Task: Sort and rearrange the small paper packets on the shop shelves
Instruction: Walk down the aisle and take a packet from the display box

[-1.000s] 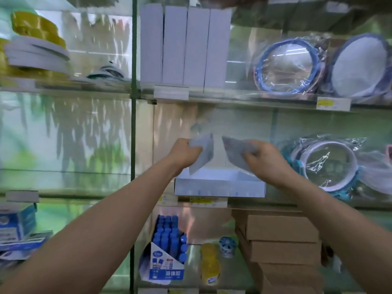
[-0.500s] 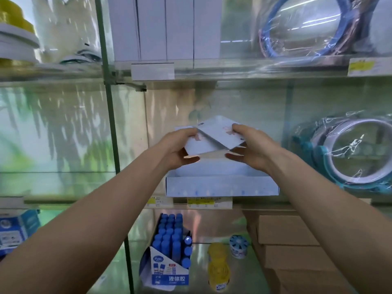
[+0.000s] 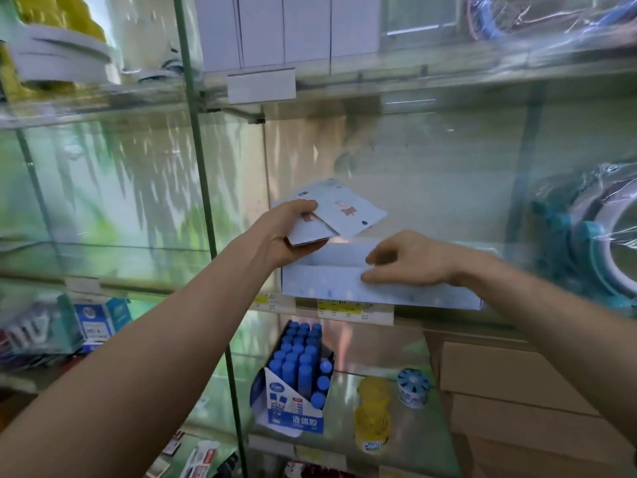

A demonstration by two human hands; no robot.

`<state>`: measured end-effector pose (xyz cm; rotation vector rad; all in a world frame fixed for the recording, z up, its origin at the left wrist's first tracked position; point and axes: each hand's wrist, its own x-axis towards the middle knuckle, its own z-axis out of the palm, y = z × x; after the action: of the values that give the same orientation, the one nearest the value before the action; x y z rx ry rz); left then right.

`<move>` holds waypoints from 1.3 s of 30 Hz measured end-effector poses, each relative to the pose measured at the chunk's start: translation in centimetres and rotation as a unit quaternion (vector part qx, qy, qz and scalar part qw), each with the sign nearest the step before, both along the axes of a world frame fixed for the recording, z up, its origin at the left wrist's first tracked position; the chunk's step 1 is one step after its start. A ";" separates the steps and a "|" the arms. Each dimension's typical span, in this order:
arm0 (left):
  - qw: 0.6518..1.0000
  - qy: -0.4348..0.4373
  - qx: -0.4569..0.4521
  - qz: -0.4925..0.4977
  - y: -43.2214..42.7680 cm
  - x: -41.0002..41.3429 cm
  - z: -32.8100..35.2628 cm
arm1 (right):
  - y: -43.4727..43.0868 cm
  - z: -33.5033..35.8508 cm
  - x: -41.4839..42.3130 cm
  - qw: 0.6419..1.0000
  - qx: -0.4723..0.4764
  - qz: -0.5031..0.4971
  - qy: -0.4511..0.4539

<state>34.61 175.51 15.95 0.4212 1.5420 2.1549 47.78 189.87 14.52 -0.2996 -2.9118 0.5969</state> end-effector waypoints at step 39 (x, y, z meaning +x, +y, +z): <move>0.987 0.042 -0.149 0.051 3.2 -2.9 -3.1 | 5.2 -1.3 -2.0 0.975 0.096 -0.147 -0.138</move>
<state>31.66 178.73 12.90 0.3416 1.9337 1.9563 45.80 195.07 13.19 -0.8292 -3.0615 0.2423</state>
